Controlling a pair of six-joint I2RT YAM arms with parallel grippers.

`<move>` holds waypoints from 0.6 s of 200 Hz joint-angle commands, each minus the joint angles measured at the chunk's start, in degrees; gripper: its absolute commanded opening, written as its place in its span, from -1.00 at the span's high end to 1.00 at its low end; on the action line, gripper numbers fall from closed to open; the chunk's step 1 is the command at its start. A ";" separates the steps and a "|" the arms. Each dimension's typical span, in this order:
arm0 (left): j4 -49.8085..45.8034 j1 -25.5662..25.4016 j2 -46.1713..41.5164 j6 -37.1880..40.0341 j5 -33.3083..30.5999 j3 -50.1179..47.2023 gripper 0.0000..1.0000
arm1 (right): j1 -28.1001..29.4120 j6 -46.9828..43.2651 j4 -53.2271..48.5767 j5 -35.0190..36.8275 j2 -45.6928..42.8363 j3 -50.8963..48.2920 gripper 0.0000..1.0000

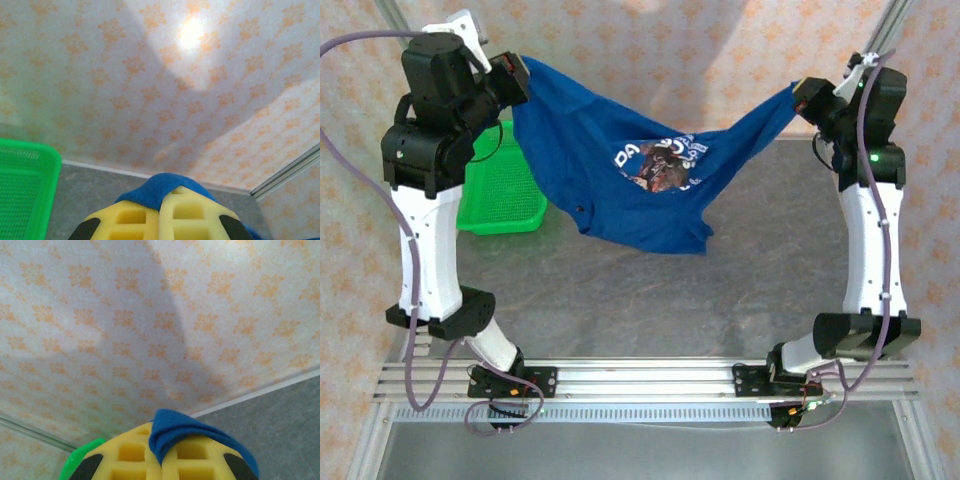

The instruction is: Fold and stack the t-shirts

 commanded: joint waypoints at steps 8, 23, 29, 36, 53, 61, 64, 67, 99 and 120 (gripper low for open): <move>10.16 1.99 4.96 -3.82 8.02 6.52 1.00 | -0.37 0.37 5.40 1.74 5.60 6.51 1.00; 13.82 2.94 7.27 -6.31 10.75 9.02 1.00 | -0.38 0.94 7.58 3.01 8.23 9.41 1.00; 15.06 3.23 7.96 -7.01 11.73 9.76 1.00 | -0.38 0.97 8.72 3.37 9.07 10.21 1.00; 16.53 3.61 8.59 -8.63 12.84 10.43 1.00 | -0.49 0.83 9.96 3.81 9.74 11.13 1.00; 18.67 4.04 8.86 -9.11 15.02 10.95 1.00 | -0.46 0.49 13.18 4.63 9.70 11.24 1.00; 18.82 4.04 8.59 -8.12 16.38 10.91 1.00 | -0.50 0.52 16.07 5.03 8.59 8.85 1.00; 18.60 4.06 8.39 -7.75 16.87 10.91 1.00 | -0.45 0.51 16.90 5.14 7.98 7.78 1.00; 18.35 4.05 8.16 -7.66 17.39 10.89 1.00 | -0.42 0.58 18.07 5.24 7.35 6.72 1.00; 12.39 3.58 2.05 -3.52 20.85 0.91 1.00 | -0.49 -0.38 29.36 8.82 -3.56 -15.87 1.00; 16.67 1.05 -8.28 -3.82 19.53 -22.54 1.00 | -0.42 -0.39 34.67 11.03 -12.30 -33.99 1.00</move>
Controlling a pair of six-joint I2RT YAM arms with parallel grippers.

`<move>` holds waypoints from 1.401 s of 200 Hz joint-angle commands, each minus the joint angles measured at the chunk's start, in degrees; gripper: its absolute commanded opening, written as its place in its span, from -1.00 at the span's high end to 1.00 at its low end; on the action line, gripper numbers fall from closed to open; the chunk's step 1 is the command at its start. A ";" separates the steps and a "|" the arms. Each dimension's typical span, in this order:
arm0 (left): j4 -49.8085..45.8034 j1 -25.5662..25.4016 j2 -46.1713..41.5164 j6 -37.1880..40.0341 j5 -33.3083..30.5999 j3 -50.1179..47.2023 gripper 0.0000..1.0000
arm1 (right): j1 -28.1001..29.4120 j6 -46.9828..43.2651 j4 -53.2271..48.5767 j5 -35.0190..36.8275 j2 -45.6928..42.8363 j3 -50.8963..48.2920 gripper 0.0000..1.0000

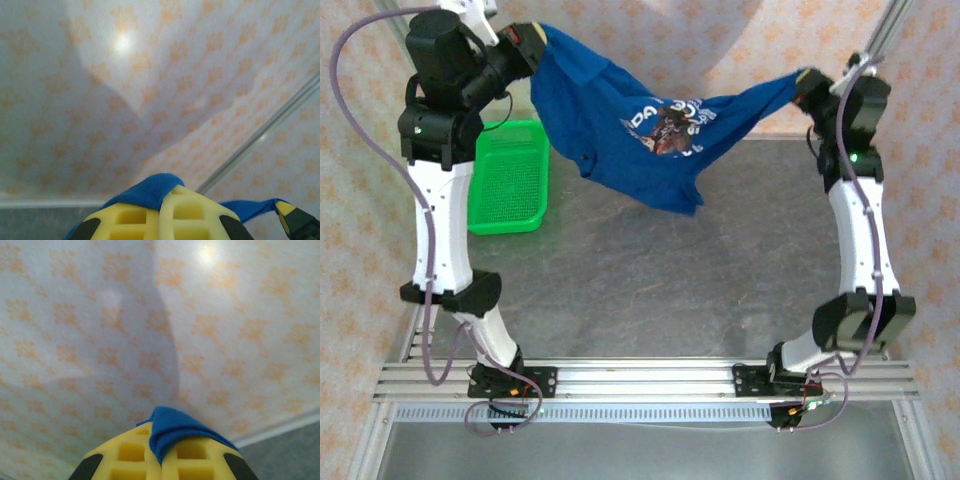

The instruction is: Fold and stack the t-shirts

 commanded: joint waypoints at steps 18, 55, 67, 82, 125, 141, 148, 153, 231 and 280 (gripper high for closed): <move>8.60 -4.76 -18.50 -1.88 1.47 -37.32 1.00 | -0.38 -0.47 7.70 3.67 -14.52 -25.90 1.00; 10.64 -10.04 -32.14 -10.10 -2.69 -69.15 1.00 | -0.39 3.76 -1.86 9.84 -27.01 -48.35 0.97; 11.63 -10.99 -36.38 -13.49 -4.03 -78.25 1.00 | -0.40 5.56 -5.05 12.58 -30.96 -54.27 0.76; 11.83 -11.98 -40.72 -16.23 -5.58 -87.20 1.00 | -0.43 9.06 -10.35 17.51 -35.43 -59.36 0.39; 10.85 -13.06 -46.85 -18.35 -6.25 -100.94 1.00 | -0.40 12.35 -17.45 20.52 -37.25 -59.81 -0.30; 10.77 -13.05 -46.44 -18.02 -5.67 -102.11 1.00 | -0.46 10.54 -16.75 15.08 -32.56 -54.69 -0.39; 11.00 -13.12 -45.87 -17.59 -5.17 -102.26 1.00 | -0.36 9.73 -17.48 11.55 -29.10 -51.39 -0.39; 11.32 -13.11 -45.46 -17.24 -4.69 -102.33 1.00 | -0.38 9.41 -18.53 8.83 -26.10 -48.59 -0.39; 14.08 -13.13 -40.56 -13.95 -3.54 -104.10 1.00 | 8.33 -5.80 -27.97 -10.64 13.28 -13.71 -0.30; 14.89 -13.03 -39.43 -13.13 -3.72 -105.58 1.00 | 14.98 -7.40 -31.47 -8.37 32.83 6.96 -0.27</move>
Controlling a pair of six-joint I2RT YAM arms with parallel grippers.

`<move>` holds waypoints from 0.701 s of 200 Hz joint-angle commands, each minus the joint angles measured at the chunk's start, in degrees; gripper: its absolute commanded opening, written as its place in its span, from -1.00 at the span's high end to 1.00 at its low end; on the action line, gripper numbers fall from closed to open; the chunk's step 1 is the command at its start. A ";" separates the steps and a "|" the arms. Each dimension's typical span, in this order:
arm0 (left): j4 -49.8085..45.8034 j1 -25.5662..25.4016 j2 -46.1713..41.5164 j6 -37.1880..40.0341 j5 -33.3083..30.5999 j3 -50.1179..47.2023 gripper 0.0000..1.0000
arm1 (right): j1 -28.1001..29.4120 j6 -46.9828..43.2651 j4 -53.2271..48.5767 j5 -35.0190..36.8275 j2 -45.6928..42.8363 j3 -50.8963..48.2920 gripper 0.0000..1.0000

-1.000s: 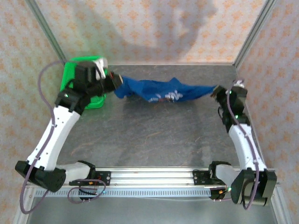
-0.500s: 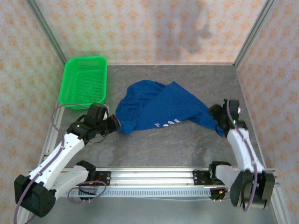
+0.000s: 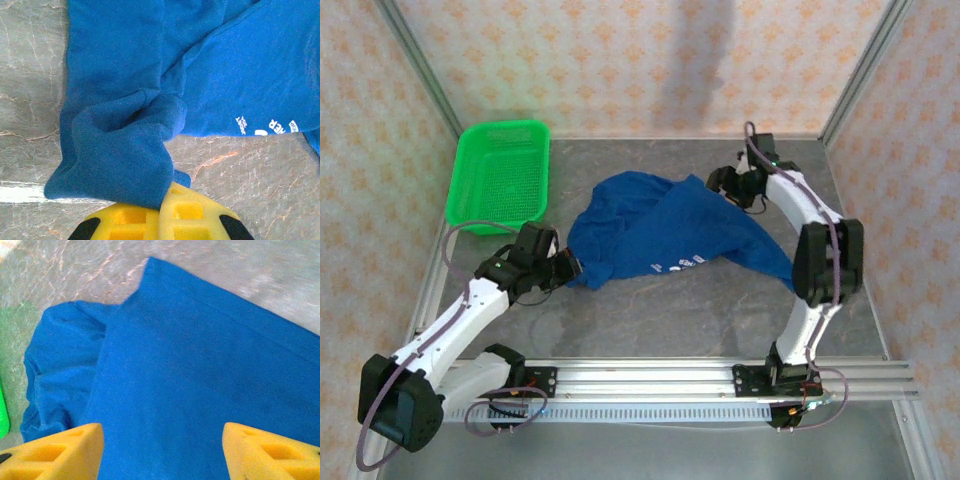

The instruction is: Fold and stack the t-shirts

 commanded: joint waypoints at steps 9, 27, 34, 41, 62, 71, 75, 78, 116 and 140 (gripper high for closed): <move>1.32 -0.33 1.32 2.37 -0.05 -1.18 1.00 | 3.00 -2.34 -4.44 0.88 9.43 11.09 -0.26; 0.78 -0.33 2.30 3.24 0.26 -0.95 1.00 | 4.25 -2.25 -6.27 1.46 15.30 17.69 -0.24; 0.29 -0.33 2.53 3.63 0.24 -0.81 1.00 | 4.64 -2.28 -6.80 1.60 17.27 20.13 -0.24; -0.11 -0.33 2.74 3.98 0.04 -0.75 1.00 | 5.00 -2.39 -7.50 2.09 18.91 22.48 -0.24; -1.00 -0.34 3.26 4.92 -0.11 -0.79 1.00 | 5.78 -2.75 -9.86 3.28 23.99 28.89 -0.23; -1.15 -0.25 3.54 5.17 -0.06 -0.94 1.00 | 6.15 -3.07 -11.21 4.06 26.26 32.03 -0.22; -1.28 -0.25 3.61 5.27 -0.03 -1.02 1.00 | 6.32 -3.19 -11.76 4.43 27.08 33.32 -0.22; -1.39 -0.25 3.63 5.34 -0.09 -1.10 1.00 | 6.43 -3.35 -12.26 4.72 27.77 34.23 -0.22; -4.04 -0.07 3.40 6.58 -1.15 -1.58 1.00 | 7.30 -4.52 -18.89 15.83 34.50 44.86 -0.15; -5.05 0.41 2.39 6.77 -1.35 -2.42 1.00 | 7.31 -3.99 -17.45 20.36 35.91 46.16 -0.09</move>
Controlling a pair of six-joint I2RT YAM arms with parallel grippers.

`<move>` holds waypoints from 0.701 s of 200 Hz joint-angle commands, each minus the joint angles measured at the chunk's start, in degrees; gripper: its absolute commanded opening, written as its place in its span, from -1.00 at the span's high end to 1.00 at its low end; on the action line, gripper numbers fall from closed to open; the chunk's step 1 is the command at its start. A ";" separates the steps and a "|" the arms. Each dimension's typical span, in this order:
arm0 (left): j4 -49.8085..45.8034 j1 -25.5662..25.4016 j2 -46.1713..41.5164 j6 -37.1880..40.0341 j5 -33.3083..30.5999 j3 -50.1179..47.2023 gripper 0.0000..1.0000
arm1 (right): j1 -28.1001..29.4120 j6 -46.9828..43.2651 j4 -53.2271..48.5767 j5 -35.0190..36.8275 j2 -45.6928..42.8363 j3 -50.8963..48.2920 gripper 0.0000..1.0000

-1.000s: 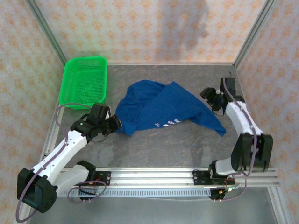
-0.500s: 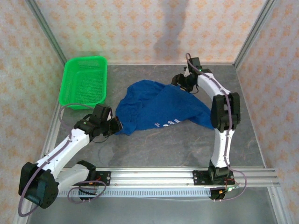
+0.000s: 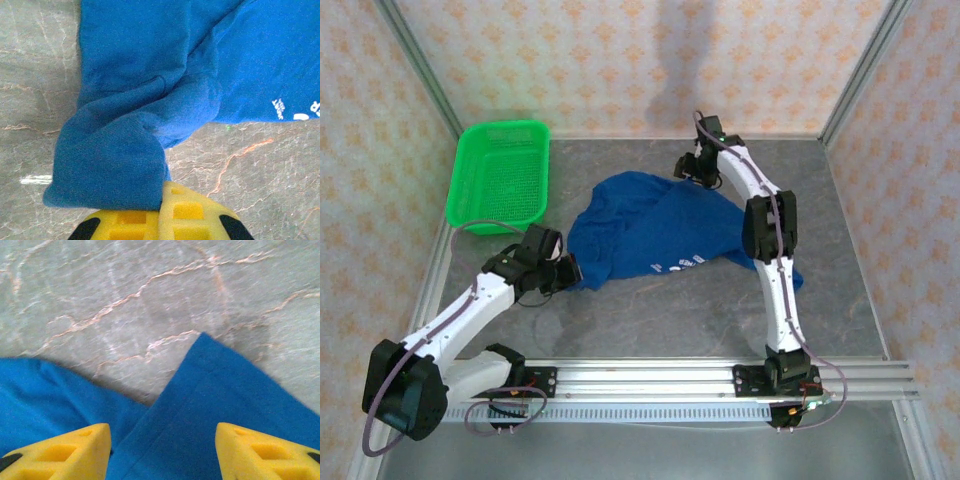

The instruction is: Fold and stack the t-shirts

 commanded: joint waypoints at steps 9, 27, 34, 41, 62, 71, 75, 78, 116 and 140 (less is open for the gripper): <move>-3.41 0.57 -1.42 1.76 -1.55 -1.67 1.00 | 0.06 -0.27 -2.34 9.79 2.09 2.92 -0.08; -3.94 0.70 -1.91 1.85 -1.45 -1.92 1.00 | 0.06 0.45 -1.29 10.23 3.54 4.22 -0.08; -4.10 0.78 -1.95 1.94 -1.54 -1.94 1.00 | 0.00 0.71 -1.30 10.28 4.29 5.06 -0.07; -4.29 0.79 -2.08 1.94 -1.50 -1.89 1.00 | 0.04 1.13 -1.19 10.54 4.86 5.78 -0.07; -4.85 0.96 -2.45 2.00 -1.57 -1.88 1.00 | 0.05 2.04 0.14 10.32 6.10 6.75 -0.07; -5.04 1.01 -2.64 2.11 -1.59 -1.87 1.00 | 0.06 2.39 0.89 10.00 6.40 6.90 -0.06; -5.17 1.02 -2.73 2.11 -1.71 -1.98 1.00 | 0.06 2.58 1.16 9.72 6.56 7.01 -0.06; -5.19 1.02 -2.80 2.11 -1.71 -1.96 1.00 | 0.06 2.70 1.29 9.61 6.74 7.17 -0.06; -5.47 1.23 -3.00 2.28 -1.79 -2.20 1.00 | 0.37 3.10 0.98 10.39 9.29 10.43 -0.04; -5.35 1.49 -2.67 2.45 -1.57 -2.11 1.00 | 0.68 2.56 0.79 11.07 10.58 12.34 0.01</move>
